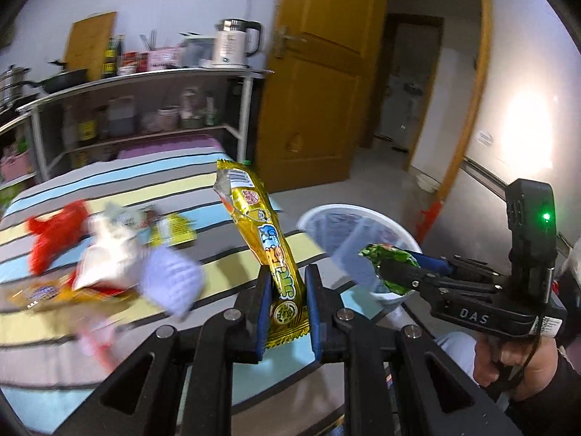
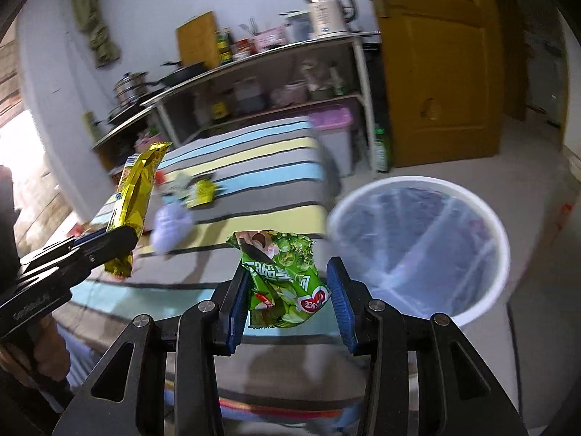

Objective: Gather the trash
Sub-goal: 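Carry both wrappers over the wastebasket and open both tools to drop them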

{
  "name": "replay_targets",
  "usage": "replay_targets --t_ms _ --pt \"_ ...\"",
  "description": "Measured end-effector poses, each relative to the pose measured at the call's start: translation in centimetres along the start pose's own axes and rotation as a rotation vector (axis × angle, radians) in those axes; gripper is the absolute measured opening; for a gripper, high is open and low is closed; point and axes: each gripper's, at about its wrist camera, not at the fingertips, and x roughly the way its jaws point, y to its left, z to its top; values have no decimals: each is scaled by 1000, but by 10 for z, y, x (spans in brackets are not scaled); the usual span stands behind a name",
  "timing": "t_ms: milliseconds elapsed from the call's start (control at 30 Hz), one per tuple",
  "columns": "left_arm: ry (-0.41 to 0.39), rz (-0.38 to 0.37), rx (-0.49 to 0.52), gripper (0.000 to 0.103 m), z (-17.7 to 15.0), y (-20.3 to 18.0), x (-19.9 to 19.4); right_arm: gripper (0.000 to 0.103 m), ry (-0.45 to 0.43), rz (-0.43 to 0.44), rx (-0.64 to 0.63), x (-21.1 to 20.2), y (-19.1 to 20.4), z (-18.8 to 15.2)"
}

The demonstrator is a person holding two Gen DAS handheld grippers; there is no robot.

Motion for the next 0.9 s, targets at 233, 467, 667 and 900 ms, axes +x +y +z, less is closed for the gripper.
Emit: replay_targets --t_ms 233,467,667,900 --pt "50 -103 46 19 17 -33 47 42 2 -76 64 6 -48 3" --pt "102 -161 60 19 31 -52 90 43 22 -122 105 19 -80 4" --pt "137 -181 67 22 34 -62 116 46 48 -146 135 34 -100 5" --pt "172 -175 35 30 34 -57 129 54 66 -156 141 43 -106 1"
